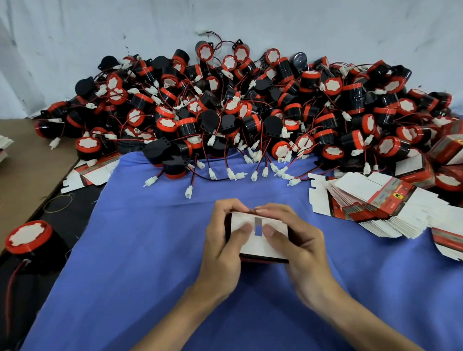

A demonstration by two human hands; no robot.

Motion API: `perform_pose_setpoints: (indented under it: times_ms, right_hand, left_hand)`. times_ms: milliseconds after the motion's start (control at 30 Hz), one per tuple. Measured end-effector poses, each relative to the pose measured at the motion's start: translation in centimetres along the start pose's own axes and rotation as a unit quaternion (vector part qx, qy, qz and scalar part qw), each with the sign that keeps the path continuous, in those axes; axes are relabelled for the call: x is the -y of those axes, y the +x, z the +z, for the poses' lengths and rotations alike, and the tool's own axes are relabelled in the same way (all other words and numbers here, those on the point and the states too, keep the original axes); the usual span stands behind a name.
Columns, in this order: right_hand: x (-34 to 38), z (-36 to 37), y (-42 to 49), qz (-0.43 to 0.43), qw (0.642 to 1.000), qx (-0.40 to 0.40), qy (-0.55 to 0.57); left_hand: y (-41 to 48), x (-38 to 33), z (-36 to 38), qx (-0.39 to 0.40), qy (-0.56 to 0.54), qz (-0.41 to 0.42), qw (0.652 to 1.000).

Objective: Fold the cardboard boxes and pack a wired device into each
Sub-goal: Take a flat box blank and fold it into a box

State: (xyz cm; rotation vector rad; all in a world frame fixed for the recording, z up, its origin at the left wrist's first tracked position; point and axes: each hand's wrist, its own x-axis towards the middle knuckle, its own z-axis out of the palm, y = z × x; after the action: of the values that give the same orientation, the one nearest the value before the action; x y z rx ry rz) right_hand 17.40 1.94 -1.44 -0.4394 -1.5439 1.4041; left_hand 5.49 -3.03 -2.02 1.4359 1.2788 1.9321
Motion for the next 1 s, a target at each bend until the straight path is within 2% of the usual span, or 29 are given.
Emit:
perform_pose_setpoints:
  times_ms: [167, 333, 433, 567, 667, 767, 867, 1000]
  right_hand:
    - [0.2, 0.0, -0.2, 0.02, 0.998, 0.028, 0.061]
    - [0.3, 0.7, -0.4, 0.005, 1.0, 0.013, -0.019]
    - [0.3, 0.8, -0.5, -0.004, 0.999, 0.008, -0.041]
    - [-0.4, 0.7, -0.4, 0.011, 0.999, 0.0, -0.053]
    - [-1.0, 0.2, -0.5, 0.064, 0.997, 0.038, 0.002]
    - [-0.9, -0.2, -0.4, 0.061, 0.996, 0.059, -0.005]
    - [-0.9, -0.1, -0.3, 0.039, 0.998, 0.032, -0.038]
    - [-1.1, 0.3, -0.3, 0.018, 0.998, -0.02, -0.062]
  left_hand:
    - [0.3, 0.1, 0.0, -0.007, -0.018, 0.044, 0.999]
    - [0.4, 0.9, -0.6, -0.006, -0.023, 0.081, 0.996]
    - [0.3, 1.1, -0.9, 0.023, 0.007, 0.108, 0.994]
    - [0.4, 1.0, -1.0, 0.029, 0.04, 0.102, 0.994]
    - [0.2, 0.7, -0.8, 0.02, 0.065, 0.1, 0.993]
    - [0.1, 0.6, -0.7, 0.026, 0.079, 0.083, 0.993]
    - [0.2, 0.7, -0.6, 0.037, 0.083, 0.056, 0.994]
    - [0.2, 0.7, -0.1, 0.044, 0.116, 0.072, 0.99]
